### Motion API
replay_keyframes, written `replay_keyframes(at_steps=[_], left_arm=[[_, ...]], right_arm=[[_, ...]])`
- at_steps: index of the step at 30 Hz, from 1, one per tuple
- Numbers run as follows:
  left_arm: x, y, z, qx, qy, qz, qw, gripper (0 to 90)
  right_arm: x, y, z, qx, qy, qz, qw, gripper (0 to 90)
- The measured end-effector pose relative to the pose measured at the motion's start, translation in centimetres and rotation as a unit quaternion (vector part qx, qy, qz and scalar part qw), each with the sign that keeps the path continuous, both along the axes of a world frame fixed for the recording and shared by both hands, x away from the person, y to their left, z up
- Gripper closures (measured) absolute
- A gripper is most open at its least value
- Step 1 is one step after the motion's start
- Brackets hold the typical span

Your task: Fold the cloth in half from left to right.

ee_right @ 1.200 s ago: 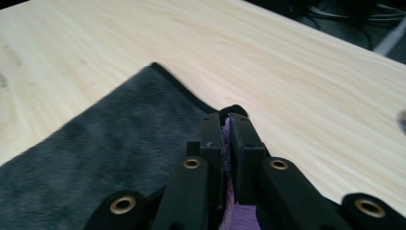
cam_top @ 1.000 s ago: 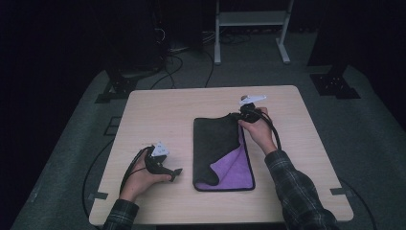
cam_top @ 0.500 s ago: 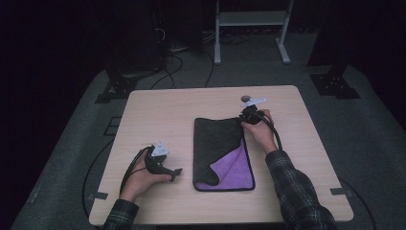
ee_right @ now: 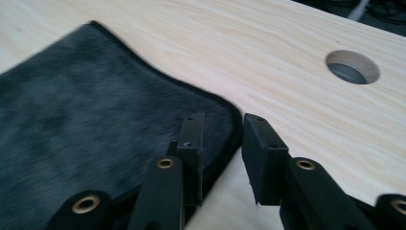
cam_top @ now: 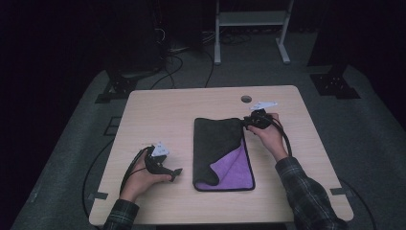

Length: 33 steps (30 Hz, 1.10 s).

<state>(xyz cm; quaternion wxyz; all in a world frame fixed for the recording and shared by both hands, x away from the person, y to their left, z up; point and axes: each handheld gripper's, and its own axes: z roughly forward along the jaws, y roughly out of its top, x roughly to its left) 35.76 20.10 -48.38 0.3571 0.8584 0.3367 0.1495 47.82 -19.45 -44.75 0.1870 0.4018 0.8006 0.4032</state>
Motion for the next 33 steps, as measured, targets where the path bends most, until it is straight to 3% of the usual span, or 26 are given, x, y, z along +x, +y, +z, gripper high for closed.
replay_keyframes(at_steps=[10,18,22,28,33], left_arm=[[0.0,0.0,0.0,0.0,0.0,0.001,1.0,0.0],[0.0,0.0,0.0,0.002,0.001,0.0,1.0,0.0],[0.0,0.0,0.0,0.002,0.001,0.001,1.0,0.0],[0.0,0.0,0.0,0.001,0.001,0.001,1.0,0.0],[0.0,0.0,0.1,0.003,0.002,0.002,1.0,0.0]], right_arm=[[-4.6,1.4,0.8,0.037,0.001,0.069,0.9969,61.7],[-8.3,3.1,0.3,0.034,0.007,0.121,0.9921,52.7],[-9.9,4.0,0.0,0.048,0.02,0.147,0.9878,49.9],[-11.6,6.4,-0.2,0.075,0.035,0.194,0.9775,43.0],[-12.0,8.5,-0.7,0.07,0.038,0.216,0.9732,41.7]])
